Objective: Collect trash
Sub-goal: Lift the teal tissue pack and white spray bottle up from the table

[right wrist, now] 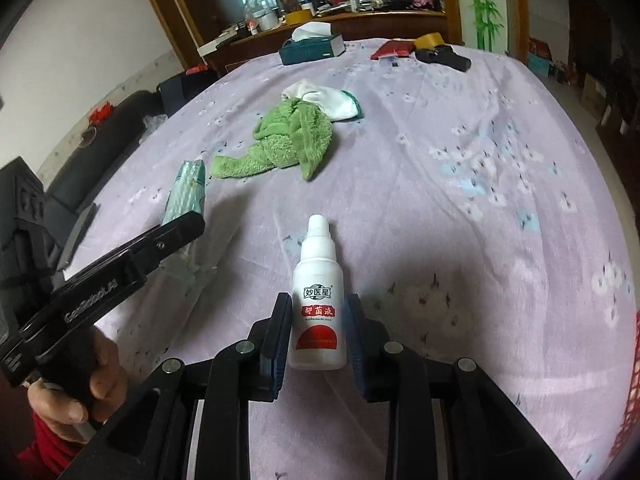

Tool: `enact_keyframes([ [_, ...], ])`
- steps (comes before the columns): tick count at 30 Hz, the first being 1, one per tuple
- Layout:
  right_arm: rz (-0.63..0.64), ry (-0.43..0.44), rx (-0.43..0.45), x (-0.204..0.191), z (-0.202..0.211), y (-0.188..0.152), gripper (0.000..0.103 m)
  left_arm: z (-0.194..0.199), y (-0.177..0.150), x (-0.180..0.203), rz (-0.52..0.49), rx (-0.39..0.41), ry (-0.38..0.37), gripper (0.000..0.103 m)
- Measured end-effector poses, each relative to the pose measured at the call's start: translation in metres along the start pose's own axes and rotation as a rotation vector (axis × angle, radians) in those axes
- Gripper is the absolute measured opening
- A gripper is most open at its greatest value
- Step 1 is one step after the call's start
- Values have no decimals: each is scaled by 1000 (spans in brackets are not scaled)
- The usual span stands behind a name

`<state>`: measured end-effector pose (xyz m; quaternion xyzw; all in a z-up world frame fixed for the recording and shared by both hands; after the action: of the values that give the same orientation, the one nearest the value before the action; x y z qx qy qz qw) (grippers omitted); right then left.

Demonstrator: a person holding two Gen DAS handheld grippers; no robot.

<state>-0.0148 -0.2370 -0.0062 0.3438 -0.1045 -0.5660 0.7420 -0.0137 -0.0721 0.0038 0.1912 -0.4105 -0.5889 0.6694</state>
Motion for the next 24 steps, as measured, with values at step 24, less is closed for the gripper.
enact_keyframes([
  [24, 44, -63, 55, -8, -14, 8, 32, 2, -1, 4, -33, 16, -2, 37],
])
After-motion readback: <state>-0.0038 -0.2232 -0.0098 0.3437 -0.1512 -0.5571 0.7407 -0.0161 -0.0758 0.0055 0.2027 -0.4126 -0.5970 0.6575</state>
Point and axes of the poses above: each gripper's, at about its wrist camera, not at the fingertips, and z roughly against the way its jaws point, x to its right, y to its top, the point moved 4 cm from there along -z, roughly the way its jaws point, and after that the axes turned 4 degrees about x, right-handed, at the moved point
